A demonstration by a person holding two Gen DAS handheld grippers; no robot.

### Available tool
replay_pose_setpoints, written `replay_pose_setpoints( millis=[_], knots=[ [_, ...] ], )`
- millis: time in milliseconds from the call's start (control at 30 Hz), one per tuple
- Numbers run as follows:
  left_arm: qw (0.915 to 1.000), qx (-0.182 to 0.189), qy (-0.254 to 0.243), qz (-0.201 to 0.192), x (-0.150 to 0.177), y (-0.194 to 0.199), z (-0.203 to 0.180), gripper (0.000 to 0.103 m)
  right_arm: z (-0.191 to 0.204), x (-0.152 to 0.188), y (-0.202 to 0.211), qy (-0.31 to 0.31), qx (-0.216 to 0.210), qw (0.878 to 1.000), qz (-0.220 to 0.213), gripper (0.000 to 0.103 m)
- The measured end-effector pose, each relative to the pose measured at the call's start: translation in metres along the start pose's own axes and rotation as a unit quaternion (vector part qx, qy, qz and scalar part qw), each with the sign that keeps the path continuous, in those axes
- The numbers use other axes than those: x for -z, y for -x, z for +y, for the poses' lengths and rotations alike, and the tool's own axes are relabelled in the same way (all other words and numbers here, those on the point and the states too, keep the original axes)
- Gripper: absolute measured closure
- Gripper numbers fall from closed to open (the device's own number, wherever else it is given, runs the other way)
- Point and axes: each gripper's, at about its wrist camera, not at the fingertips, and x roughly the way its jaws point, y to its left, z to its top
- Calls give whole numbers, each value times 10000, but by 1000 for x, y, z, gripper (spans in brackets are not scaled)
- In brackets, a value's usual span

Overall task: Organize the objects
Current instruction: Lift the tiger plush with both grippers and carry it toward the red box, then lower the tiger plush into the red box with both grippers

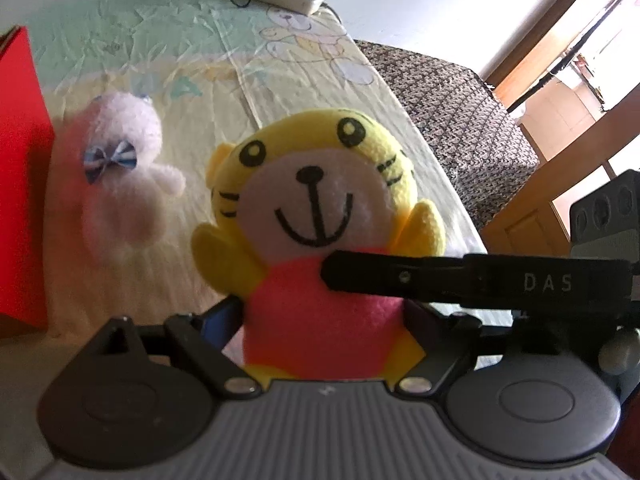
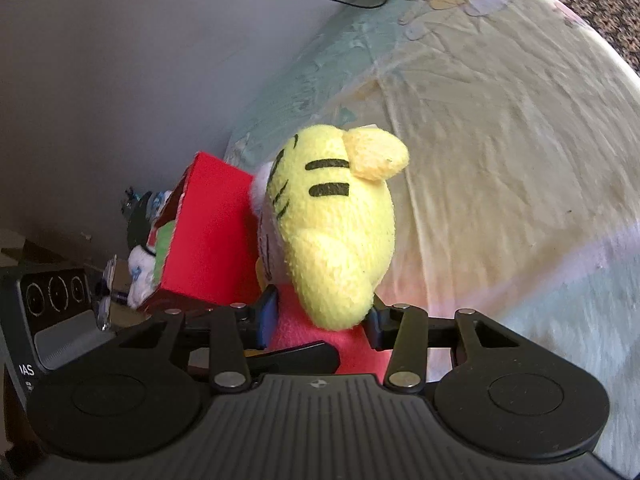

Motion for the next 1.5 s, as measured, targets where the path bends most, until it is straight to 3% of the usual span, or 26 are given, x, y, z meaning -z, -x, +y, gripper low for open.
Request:
replay_pose_setpoints(
  millis=[333,567,933,1133,1367,1500],
  knots=[
    [9983,-170,-148,-545,13,49,-11,19,47,4,5,669,-299,9973,68,57],
    [9928,-369,-353,-1087,22,92,-6,19,92,7,-1,1015,-511,9932,-242,57],
    [9812,-419,-469,-1822,18,164,59,18,174,8,-56,1416,-673,9849,-736,57],
    [9756,-517,-530,-2067,9,187,105,18,205,5,-96,1616,-555,9809,-926,57],
    [9756,-525,-506,-2072,-6,182,153,19,213,0,-141,1684,-266,9812,-900,57],
    [9800,-552,-402,-1871,-12,170,182,19,214,1,-168,1645,-30,9837,-733,57]
  ],
)
